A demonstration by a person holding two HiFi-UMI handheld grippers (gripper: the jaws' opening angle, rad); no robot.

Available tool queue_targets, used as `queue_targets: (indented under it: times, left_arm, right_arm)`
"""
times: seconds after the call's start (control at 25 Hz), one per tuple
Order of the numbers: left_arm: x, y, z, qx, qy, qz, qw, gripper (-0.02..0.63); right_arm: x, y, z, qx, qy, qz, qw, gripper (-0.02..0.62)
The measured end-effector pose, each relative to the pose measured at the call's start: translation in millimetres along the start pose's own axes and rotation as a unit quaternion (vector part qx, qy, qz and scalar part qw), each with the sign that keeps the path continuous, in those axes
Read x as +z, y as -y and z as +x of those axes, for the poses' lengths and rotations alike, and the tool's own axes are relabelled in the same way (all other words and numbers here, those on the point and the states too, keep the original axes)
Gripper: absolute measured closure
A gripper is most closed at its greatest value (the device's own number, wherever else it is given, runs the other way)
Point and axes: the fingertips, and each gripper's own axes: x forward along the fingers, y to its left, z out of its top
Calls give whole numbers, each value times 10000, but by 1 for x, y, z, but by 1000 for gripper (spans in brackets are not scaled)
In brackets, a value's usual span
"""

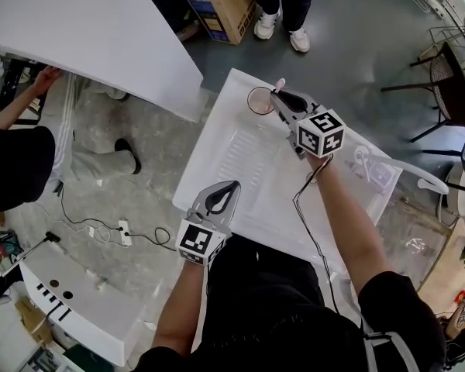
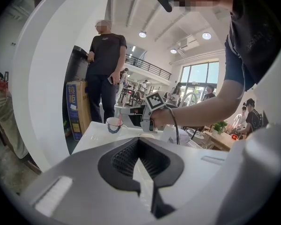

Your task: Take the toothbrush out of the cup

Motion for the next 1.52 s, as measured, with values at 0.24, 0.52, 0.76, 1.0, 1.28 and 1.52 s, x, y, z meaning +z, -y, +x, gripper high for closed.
queue_targets:
  times: [0.24, 0.52, 0.76, 1.0, 1.28, 1.52]
  left_arm:
    - [4, 3, -1, 2, 34, 32, 10000, 600]
    - [6, 10, -3, 5, 107, 41, 9999, 600]
    - [10, 17, -4, 4, 136, 83, 9999, 600]
    - [10, 16, -10, 37, 159, 101, 9998, 600]
    - [10, 20, -14, 28, 165, 141, 9998, 600]
    - [12, 21, -19, 16, 191, 162, 9997, 600]
  right_arm:
    - [10, -2, -6, -21, 80, -57, 9999, 557]
    - [20, -6, -15, -1, 160, -153, 9998, 557]
    - [26, -10, -21, 59, 174, -220, 9996, 557]
    - [29, -20, -20, 109, 167, -285, 9994, 557]
    - [34, -27, -25, 149, 164, -427, 9988, 557]
    - [38, -32, -30, 99, 193, -468, 9987, 557]
